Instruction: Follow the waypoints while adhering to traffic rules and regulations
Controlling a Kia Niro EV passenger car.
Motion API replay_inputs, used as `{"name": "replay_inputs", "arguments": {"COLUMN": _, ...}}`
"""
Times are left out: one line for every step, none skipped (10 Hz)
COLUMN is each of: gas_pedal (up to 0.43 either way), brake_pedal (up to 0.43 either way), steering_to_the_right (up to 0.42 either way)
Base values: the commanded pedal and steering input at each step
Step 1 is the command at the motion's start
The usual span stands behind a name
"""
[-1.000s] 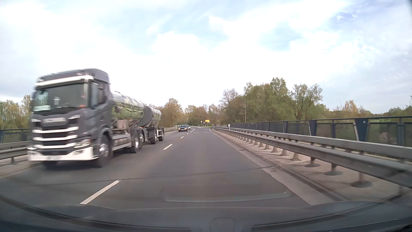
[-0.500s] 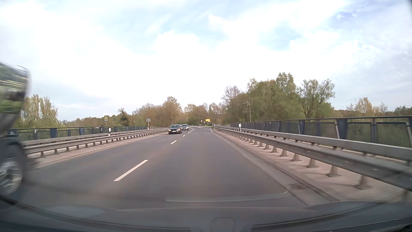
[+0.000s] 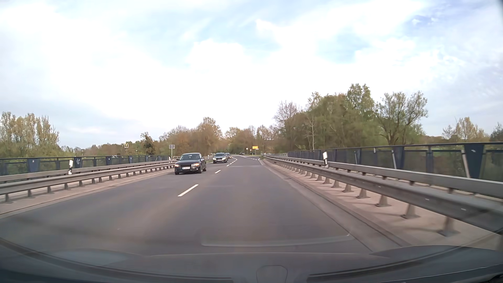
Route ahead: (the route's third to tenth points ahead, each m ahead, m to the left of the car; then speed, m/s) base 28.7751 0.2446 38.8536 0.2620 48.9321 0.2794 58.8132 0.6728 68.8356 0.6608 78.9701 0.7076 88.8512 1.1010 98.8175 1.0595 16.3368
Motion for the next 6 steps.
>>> {"name": "replay_inputs", "arguments": {"gas_pedal": 0.067, "brake_pedal": 0.000, "steering_to_the_right": -0.006}}
{"name": "replay_inputs", "arguments": {"gas_pedal": 0.067, "brake_pedal": 0.000, "steering_to_the_right": -0.006}}
{"name": "replay_inputs", "arguments": {"gas_pedal": 0.067, "brake_pedal": 0.000, "steering_to_the_right": -0.005}}
{"name": "replay_inputs", "arguments": {"gas_pedal": 0.067, "brake_pedal": 0.000, "steering_to_the_right": -0.005}}
{"name": "replay_inputs", "arguments": {"gas_pedal": 0.067, "brake_pedal": 0.000, "steering_to_the_right": -0.004}}
{"name": "replay_inputs", "arguments": {"gas_pedal": 0.067, "brake_pedal": 0.000, "steering_to_the_right": -0.004}}
